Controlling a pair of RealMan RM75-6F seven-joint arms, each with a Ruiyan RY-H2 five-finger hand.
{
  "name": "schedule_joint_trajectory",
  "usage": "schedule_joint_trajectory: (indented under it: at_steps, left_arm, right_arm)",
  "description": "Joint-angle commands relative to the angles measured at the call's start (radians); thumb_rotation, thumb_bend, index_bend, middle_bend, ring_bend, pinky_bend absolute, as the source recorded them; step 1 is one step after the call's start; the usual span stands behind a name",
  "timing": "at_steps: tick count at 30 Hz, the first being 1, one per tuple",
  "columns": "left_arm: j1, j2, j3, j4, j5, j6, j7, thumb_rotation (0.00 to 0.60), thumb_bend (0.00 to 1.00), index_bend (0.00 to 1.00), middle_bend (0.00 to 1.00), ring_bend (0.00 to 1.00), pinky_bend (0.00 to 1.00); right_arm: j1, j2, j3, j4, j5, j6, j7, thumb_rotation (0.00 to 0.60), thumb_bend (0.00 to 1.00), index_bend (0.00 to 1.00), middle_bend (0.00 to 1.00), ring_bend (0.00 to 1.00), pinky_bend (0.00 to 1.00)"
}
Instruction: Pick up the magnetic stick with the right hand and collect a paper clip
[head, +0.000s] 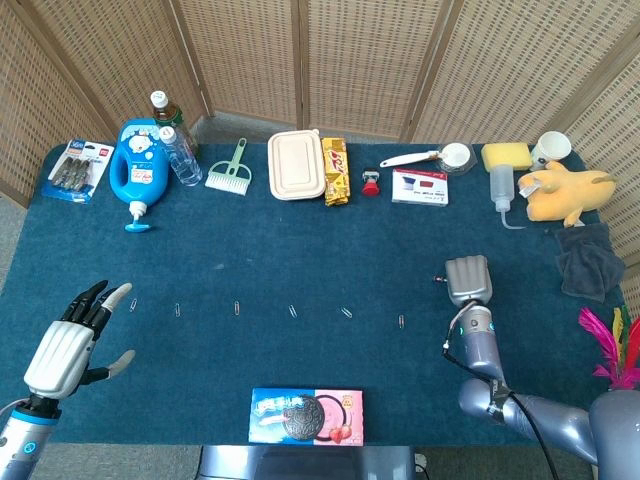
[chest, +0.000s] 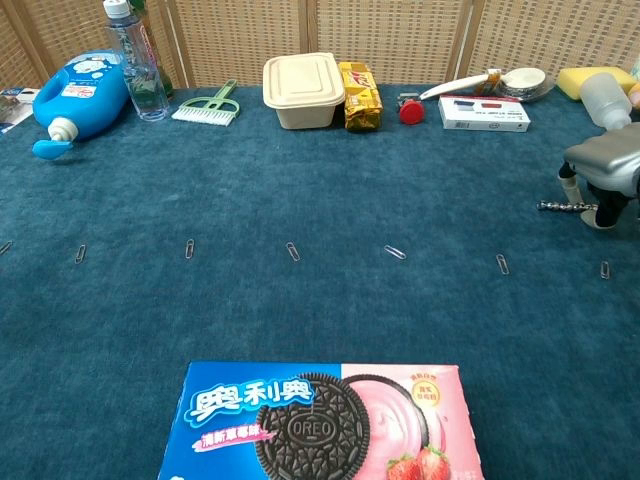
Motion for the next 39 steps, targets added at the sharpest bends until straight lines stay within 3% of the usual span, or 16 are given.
schedule_joint_trajectory:
  at_steps: [1,24,39]
  left_arm:
    - [0.0,0.0,0.0,0.0,0.0,0.0,-0.001,0.6,0.42,0.01,0.15,0.04,0.1]
    - [0.001,-0.006,-0.001,0.012,-0.002,0.002,-0.008,0.6,0.42,0.01,0.15,0.03,0.1]
    - [0.0,-0.007,-0.003,0.01,0.001,0.005,-0.006,0.6,0.42,0.01,0.15,0.03,0.1]
  right_arm:
    - [0.003,-0.001,0.002,-0.002,0.011,0.0,-0.009,0.6,0.44,0.47,0.8,0.77,0.54]
    - [0.014,0.016,0.015,-0.046,0.056,0.028,-0.028,0.6,0.45,0.6,0.85,0.8,0.56]
    - [-0.015,0.12,-0.005,-0.242,-0.097,0.124,0.028,0.6,0.45,0.62,0.86,0.81,0.57]
